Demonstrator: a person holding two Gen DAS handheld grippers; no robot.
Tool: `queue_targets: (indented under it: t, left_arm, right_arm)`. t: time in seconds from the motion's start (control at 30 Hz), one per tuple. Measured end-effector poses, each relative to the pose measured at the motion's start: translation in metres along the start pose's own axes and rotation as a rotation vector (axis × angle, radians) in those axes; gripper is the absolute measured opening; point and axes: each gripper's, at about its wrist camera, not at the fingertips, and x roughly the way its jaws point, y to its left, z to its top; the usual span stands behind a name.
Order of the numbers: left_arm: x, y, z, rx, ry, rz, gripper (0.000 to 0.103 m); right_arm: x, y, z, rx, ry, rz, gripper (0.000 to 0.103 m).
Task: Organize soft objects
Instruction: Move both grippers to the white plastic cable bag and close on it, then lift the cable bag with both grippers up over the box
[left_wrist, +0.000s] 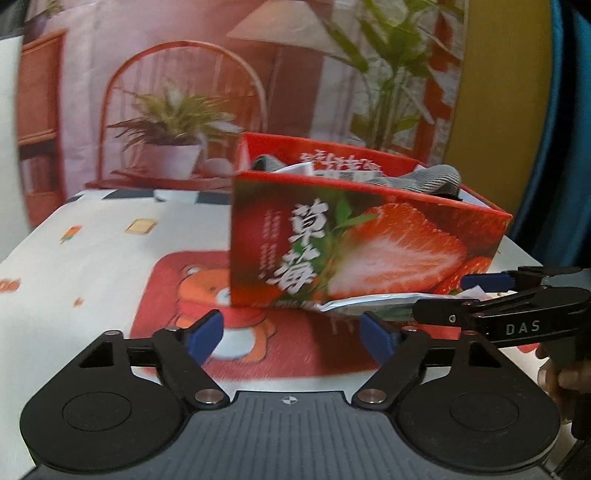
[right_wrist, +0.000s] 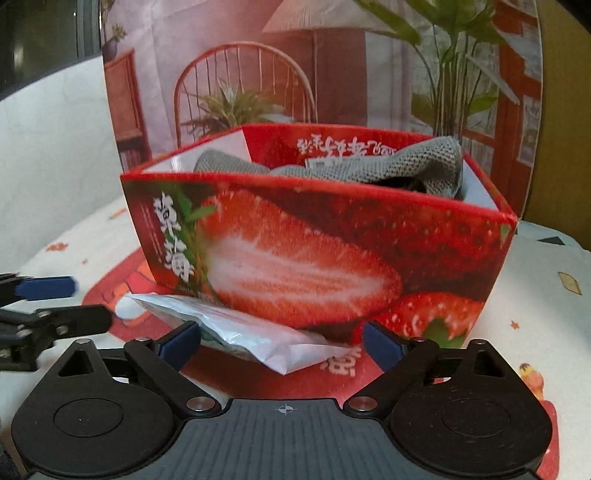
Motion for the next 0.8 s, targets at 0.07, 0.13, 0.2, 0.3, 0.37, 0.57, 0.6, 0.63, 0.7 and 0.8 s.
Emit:
queue_targets:
  t: [0.07,0.13,0.2,0.3,0.37,0.57,0.6,0.63,0.7,0.8]
  left_arm:
    - [0.009,-0.002,0.002,0.028,0.004,-0.013,0.079]
    - [0.017,-0.004,0.005,0.043,0.006,-0.028,0.078]
    - [0.023,-0.005,0.008,0.05,0.004,-0.057,0.077]
    - [0.033,-0.009,0.012,0.084,0.005,-0.097,0.075]
    - [0.04,-0.01,0.015,0.105,0.011,-0.12,0.072]
    - [0.058,-0.012,0.023,0.111,0.028,-0.171,0.056]
    - [0.06,-0.013,0.023,0.109,0.031,-0.177,0.055]
    - [0.063,-0.013,0.024,0.106,0.032,-0.182,0.055]
    - [0.067,-0.013,0.023,0.102,0.037,-0.187,0.055]
    - [0.073,-0.014,0.022,0.098,0.047,-0.195,0.055]
  right_arm:
    - [-0.003,-0.001,0.001,-0.003,-0.023,0.006,0.083]
    - [-0.005,-0.002,0.003,-0.015,-0.047,0.002,0.08]
    - [-0.006,-0.005,0.005,-0.008,-0.067,0.004,0.077]
    - [-0.008,-0.013,0.008,0.028,-0.089,0.022,0.077]
    - [-0.009,-0.017,0.009,0.043,-0.097,0.035,0.077]
    - [-0.007,-0.022,0.007,0.036,-0.106,0.061,0.076]
    - [-0.006,-0.022,0.006,0.032,-0.102,0.065,0.076]
    - [-0.005,-0.023,0.006,0.028,-0.098,0.069,0.076]
    - [-0.001,-0.024,0.005,0.018,-0.086,0.076,0.076]
    - [0.006,-0.022,0.003,0.001,-0.073,0.072,0.074]
